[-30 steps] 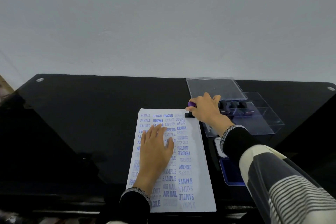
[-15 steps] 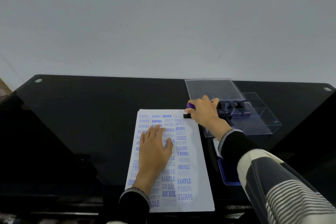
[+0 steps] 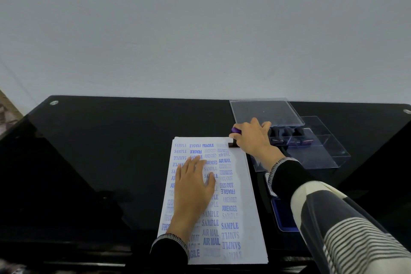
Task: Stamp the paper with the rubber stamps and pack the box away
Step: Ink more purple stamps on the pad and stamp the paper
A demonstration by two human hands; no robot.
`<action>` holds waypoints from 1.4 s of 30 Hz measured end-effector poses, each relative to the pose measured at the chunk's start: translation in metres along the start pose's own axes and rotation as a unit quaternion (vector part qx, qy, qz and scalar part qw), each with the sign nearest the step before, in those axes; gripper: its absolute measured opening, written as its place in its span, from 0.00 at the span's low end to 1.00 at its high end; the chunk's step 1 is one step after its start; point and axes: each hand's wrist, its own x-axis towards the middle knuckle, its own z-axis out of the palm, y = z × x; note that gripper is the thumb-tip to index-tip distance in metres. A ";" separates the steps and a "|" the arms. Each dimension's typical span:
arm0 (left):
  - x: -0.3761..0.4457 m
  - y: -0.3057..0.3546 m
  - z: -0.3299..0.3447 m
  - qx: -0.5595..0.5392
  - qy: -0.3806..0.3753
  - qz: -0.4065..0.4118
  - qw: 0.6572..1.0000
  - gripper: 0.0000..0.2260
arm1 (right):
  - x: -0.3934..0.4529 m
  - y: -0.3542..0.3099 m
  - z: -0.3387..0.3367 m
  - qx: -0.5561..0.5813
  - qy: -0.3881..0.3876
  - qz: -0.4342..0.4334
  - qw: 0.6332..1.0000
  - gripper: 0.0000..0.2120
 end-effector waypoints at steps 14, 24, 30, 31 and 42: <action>-0.001 0.001 -0.001 -0.008 0.005 0.002 1.000 0.22 | -0.021 0.004 0.004 0.005 0.024 -0.011 1.000 0.10; 0.000 0.000 0.001 0.002 0.007 0.003 1.000 0.22 | 0.000 -0.001 0.000 -0.032 -0.004 -0.006 0.999 0.09; 0.000 -0.001 0.001 0.003 0.008 0.005 1.000 0.22 | -0.001 -0.001 0.001 -0.018 0.000 0.000 1.000 0.10; 0.000 -0.001 0.001 0.003 0.009 0.004 1.000 0.22 | -0.003 -0.001 0.001 -0.010 0.005 0.001 1.000 0.10; 0.000 -0.001 0.001 -0.001 0.013 0.010 1.000 0.22 | -0.025 0.000 -0.001 0.002 0.023 -0.009 1.000 0.12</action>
